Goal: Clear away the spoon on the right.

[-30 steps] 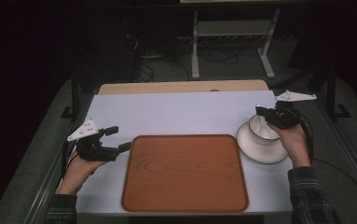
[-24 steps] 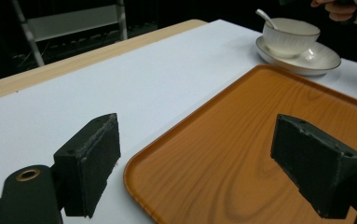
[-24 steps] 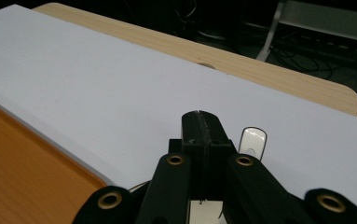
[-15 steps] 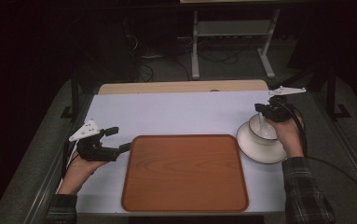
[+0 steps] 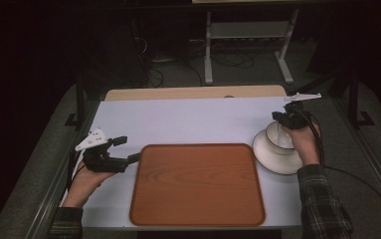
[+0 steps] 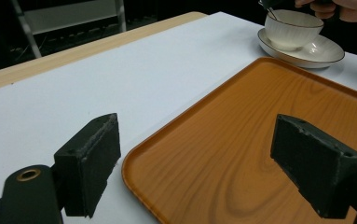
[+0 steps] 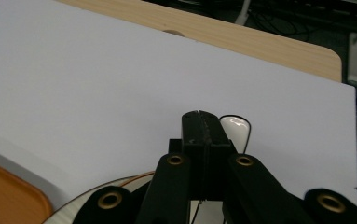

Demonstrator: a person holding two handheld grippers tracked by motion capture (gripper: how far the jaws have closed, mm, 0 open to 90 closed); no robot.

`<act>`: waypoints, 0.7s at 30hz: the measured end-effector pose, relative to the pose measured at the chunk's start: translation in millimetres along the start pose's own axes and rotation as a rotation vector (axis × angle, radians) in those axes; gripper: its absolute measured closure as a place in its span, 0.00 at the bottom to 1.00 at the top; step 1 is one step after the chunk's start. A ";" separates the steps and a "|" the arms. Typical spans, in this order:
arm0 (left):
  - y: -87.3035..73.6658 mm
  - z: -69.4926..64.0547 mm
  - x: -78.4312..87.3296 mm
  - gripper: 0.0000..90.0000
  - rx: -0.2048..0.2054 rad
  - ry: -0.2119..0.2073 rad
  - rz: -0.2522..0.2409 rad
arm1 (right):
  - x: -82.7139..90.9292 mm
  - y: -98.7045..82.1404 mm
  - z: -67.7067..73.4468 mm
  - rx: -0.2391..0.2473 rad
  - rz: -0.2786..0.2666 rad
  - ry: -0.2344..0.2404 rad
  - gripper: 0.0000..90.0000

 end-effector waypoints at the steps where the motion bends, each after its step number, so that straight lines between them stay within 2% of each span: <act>1: -0.2 0.2 0.1 0.17 0.002 0.002 -0.001 | -0.7 -0.4 -0.9 -0.002 0.003 -0.006 1.00; 11: 0.0 0.1 0.9 0.17 0.001 0.005 0.000 | -0.5 -5.0 -15.1 -0.035 0.027 -0.055 1.00; 21: -0.3 -0.2 0.0 0.17 0.002 0.002 0.001 | 5.4 -7.5 -26.2 -0.071 0.030 -0.075 1.00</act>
Point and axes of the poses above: each handheld gripper's, and its own axes: x roughly backward along the jaws, y roughly out of its top, z roughly to its left, the point moved 2 cm from there along -x, roughly forward along the jaws, and after that the axes turned 13 degrees about -y, right-handed, at the moved point
